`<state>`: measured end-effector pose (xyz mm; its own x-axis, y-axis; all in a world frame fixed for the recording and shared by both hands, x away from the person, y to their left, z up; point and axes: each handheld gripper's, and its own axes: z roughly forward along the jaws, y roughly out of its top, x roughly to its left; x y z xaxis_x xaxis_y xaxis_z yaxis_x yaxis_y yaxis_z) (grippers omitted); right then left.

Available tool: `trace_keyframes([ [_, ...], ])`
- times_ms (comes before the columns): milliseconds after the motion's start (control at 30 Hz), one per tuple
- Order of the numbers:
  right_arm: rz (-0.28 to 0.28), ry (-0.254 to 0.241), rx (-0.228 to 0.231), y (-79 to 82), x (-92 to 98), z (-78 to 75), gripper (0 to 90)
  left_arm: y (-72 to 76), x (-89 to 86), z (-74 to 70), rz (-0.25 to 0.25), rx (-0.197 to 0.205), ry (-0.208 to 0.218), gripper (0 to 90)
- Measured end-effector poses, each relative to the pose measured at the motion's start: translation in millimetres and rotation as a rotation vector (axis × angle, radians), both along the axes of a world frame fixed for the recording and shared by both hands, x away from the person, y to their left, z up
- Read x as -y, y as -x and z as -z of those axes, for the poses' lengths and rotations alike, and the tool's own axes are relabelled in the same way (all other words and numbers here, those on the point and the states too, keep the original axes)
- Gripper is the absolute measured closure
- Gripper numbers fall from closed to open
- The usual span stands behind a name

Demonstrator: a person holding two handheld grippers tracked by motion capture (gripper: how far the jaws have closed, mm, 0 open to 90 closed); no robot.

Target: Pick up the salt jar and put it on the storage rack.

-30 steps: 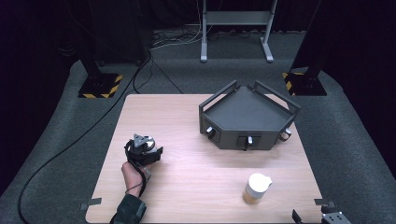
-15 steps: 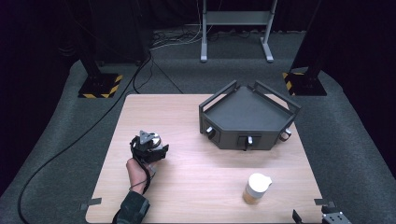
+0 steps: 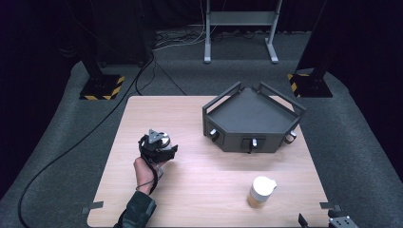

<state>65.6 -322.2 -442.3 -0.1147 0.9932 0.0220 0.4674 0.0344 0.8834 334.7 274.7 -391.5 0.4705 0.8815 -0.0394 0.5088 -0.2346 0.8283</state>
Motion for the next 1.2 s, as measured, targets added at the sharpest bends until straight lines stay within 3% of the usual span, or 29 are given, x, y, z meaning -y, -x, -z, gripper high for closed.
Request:
trace_keyframes([
  [1200,0.016,-0.012,0.004,3.3,5.3,0.0,0.0,-25.8,43.0,-23.2,0.126,-0.002,-0.022,32.1],
])
